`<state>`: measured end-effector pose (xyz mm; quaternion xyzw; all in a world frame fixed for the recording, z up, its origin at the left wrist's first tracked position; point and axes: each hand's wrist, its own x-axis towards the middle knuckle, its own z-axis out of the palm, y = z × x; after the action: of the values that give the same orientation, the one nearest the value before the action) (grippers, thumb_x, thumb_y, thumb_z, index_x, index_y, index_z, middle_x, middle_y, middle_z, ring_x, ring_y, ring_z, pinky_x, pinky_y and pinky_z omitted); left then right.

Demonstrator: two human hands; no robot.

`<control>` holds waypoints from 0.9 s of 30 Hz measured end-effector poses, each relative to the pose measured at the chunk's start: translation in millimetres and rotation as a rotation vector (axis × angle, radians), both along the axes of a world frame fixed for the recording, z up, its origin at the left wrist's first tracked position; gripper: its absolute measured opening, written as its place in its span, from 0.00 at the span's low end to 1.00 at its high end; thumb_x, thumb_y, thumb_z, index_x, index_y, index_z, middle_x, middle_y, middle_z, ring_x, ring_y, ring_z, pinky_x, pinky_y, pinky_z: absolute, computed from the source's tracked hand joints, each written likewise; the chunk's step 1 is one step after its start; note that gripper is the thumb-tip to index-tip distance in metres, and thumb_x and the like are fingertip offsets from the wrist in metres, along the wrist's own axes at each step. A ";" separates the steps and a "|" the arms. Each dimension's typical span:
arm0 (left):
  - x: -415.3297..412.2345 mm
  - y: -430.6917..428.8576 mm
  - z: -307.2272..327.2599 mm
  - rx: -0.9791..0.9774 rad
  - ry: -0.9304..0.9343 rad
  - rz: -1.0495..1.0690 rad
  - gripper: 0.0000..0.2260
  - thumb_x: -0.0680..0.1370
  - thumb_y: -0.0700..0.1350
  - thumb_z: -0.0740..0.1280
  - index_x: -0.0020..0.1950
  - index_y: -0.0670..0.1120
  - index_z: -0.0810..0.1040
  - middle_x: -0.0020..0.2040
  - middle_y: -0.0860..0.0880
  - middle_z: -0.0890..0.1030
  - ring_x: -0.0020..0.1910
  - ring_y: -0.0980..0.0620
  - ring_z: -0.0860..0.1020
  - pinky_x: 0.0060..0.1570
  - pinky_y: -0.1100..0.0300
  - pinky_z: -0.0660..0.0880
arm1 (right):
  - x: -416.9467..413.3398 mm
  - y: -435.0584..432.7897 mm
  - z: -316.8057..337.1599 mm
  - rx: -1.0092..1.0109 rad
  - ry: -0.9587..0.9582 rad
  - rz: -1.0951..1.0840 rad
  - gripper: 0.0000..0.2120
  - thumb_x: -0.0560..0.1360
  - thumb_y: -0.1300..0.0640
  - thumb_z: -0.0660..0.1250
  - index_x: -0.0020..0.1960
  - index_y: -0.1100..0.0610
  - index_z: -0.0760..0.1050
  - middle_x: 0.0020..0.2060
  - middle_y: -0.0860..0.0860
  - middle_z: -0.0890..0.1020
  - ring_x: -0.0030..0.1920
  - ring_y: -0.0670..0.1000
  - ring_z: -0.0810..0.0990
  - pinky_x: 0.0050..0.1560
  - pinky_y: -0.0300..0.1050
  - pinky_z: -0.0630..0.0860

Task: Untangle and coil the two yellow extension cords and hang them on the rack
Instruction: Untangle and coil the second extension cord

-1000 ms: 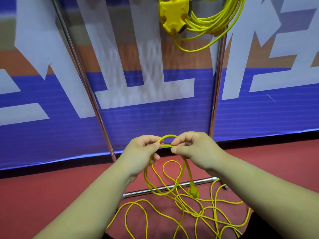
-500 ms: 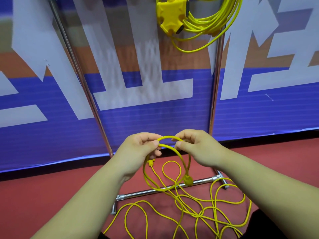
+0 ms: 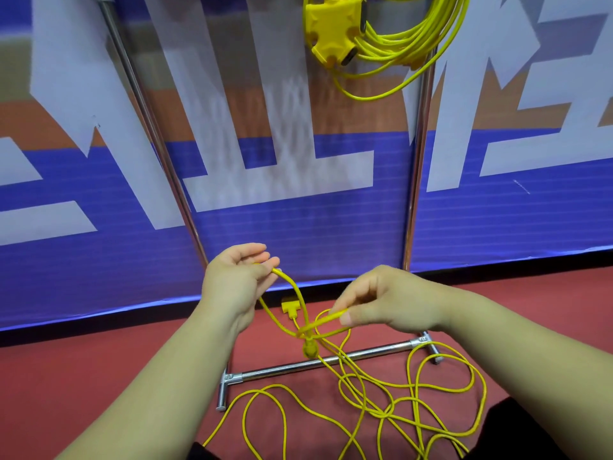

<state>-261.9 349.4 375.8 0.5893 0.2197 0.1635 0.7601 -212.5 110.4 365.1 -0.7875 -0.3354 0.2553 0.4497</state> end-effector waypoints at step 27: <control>-4.2 22.3 8.3 0.799 0.065 -0.101 0.05 0.80 0.45 0.68 0.44 0.49 0.81 0.34 0.51 0.84 0.26 0.58 0.71 0.36 0.57 0.70 | 13.1 -10.8 -9.5 -0.299 -0.327 -0.098 0.06 0.71 0.51 0.78 0.47 0.44 0.85 0.39 0.42 0.84 0.38 0.38 0.80 0.41 0.33 0.73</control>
<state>-266.1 371.7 384.1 0.8532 0.1335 0.1800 0.4710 -199.4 99.5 355.5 -0.8915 -0.3237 0.1489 0.2796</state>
